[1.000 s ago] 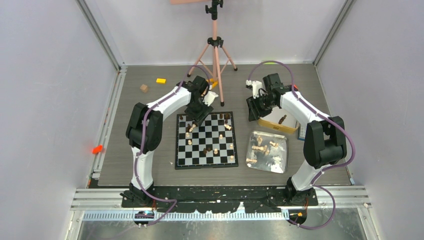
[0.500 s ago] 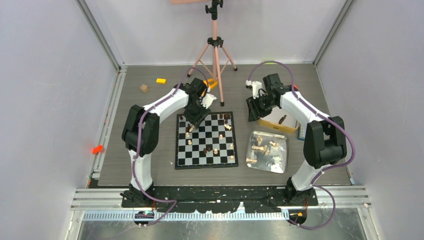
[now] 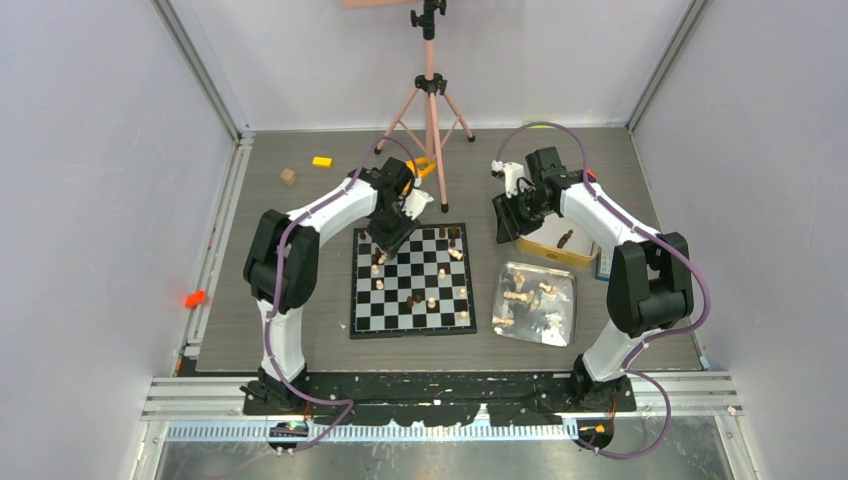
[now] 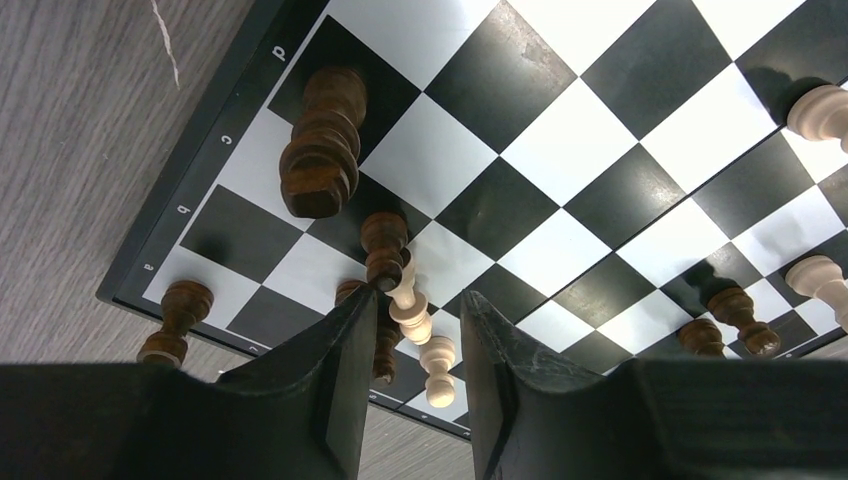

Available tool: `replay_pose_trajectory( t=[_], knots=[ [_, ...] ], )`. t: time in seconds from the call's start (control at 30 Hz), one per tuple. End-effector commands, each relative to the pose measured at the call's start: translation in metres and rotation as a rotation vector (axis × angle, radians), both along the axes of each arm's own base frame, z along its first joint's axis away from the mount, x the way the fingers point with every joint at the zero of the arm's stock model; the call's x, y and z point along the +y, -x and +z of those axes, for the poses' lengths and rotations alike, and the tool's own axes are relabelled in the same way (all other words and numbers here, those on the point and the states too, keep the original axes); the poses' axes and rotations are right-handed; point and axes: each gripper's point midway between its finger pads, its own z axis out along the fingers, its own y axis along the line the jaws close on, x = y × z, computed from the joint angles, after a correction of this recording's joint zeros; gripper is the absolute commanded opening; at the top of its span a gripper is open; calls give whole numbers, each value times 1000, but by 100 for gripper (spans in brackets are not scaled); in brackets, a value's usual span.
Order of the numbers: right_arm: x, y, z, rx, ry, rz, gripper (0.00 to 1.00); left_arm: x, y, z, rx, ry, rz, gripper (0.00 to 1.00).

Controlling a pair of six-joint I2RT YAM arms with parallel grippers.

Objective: Set up the chess pieces on the board
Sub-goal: Pick up the chess piece from the chessboard.

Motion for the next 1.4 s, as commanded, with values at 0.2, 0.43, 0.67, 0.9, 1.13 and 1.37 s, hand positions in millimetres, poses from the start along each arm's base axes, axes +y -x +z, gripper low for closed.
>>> replay_pose_trajectory(
  t=[0.2, 0.43, 0.67, 0.9, 1.13, 1.37],
  knots=[
    [1, -1, 0, 2, -15, 10, 47, 5, 10, -12, 46, -8, -18, 37],
    [2, -1, -1, 7, -16, 13, 47, 2, 18, -8, 61, 19, -23, 32],
    [2, -1, -1, 9, -16, 14, 47, 1, 31, -12, 86, 22, -44, 25],
    [3, -1, 0, 11, -24, 17, 47, 3, 38, -8, 83, 22, -63, 11],
    [22, 7, 18, 22, -136, 75, 48, -6, 51, 13, 80, 93, -149, 5],
    [62, 18, 64, 34, -406, 167, 51, -41, 54, 55, 28, 278, -230, 4]
  ],
)
